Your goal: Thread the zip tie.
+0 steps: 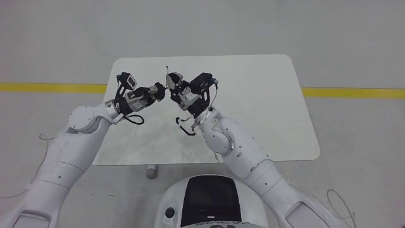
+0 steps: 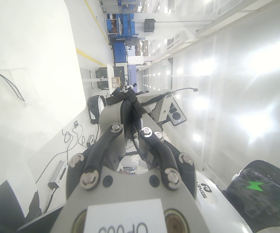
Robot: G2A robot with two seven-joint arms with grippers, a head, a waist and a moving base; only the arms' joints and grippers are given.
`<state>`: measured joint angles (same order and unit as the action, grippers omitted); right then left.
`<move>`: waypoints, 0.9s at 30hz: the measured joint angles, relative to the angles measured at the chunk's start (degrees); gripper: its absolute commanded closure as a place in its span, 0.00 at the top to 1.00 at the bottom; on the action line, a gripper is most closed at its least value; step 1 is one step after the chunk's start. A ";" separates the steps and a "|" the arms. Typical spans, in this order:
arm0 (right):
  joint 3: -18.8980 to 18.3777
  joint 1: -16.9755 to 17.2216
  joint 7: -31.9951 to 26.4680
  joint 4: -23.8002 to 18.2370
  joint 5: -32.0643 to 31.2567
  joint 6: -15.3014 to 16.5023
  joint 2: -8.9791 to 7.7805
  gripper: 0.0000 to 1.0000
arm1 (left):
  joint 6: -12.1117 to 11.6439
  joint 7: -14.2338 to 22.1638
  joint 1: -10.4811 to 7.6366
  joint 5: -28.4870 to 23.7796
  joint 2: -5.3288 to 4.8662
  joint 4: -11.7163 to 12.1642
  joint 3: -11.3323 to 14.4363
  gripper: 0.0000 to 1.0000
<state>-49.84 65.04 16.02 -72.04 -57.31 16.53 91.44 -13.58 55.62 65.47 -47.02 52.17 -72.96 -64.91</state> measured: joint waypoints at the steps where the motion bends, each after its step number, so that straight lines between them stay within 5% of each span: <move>1: -0.02 0.00 0.03 0.06 -0.03 -0.01 0.02 0.00 | 0.00 0.00 0.00 0.00 0.00 0.00 0.00 0.00; 27: -0.63 -0.64 0.18 1.39 -0.34 0.51 0.44 0.00 | 0.00 0.00 0.00 0.00 0.00 0.00 0.00 0.00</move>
<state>-50.46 64.41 16.20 -70.65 -57.65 17.04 91.88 -13.58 55.62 65.47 -47.02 52.17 -72.96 -64.91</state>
